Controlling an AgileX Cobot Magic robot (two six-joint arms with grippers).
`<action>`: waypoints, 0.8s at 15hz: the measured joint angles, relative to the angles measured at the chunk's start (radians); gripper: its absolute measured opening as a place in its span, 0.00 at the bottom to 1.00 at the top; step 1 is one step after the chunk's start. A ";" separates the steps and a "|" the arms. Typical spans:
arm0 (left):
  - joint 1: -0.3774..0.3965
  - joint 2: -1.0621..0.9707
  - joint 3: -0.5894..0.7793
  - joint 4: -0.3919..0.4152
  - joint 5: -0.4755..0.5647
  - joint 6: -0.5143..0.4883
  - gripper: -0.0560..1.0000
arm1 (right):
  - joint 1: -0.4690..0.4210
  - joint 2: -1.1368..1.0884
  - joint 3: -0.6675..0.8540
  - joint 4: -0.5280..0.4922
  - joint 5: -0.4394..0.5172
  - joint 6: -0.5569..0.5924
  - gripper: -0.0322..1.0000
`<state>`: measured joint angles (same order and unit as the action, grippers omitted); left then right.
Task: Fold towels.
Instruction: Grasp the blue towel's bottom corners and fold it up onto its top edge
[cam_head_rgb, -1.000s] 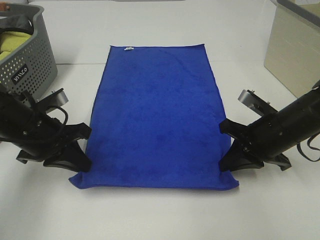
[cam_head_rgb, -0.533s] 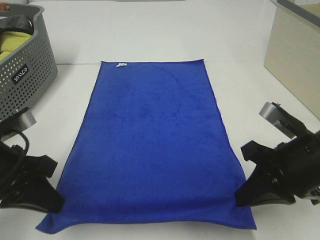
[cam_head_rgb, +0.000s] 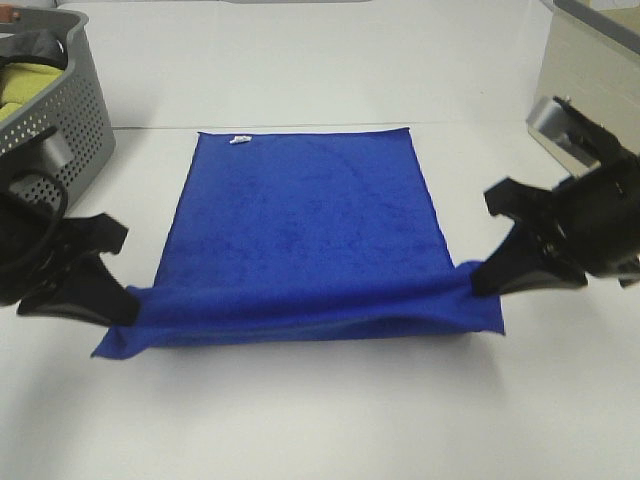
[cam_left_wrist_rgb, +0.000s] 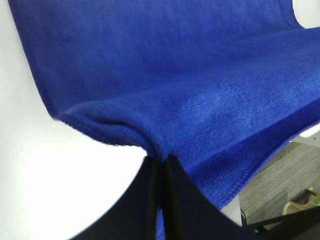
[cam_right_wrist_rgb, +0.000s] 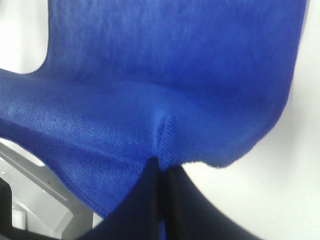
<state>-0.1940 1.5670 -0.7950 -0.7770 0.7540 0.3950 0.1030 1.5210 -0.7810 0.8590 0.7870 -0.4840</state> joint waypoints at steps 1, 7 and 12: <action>0.000 0.068 -0.091 0.032 -0.001 -0.024 0.06 | 0.000 0.065 -0.101 -0.013 0.013 0.010 0.03; 0.000 0.442 -0.670 0.174 -0.004 -0.128 0.06 | 0.000 0.507 -0.760 -0.179 0.133 0.138 0.03; 0.000 0.692 -1.011 0.211 -0.106 -0.142 0.06 | 0.000 0.812 -1.237 -0.269 0.153 0.209 0.03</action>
<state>-0.1940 2.2590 -1.8060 -0.5660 0.6480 0.2530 0.1030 2.3330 -2.0180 0.5900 0.9400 -0.2750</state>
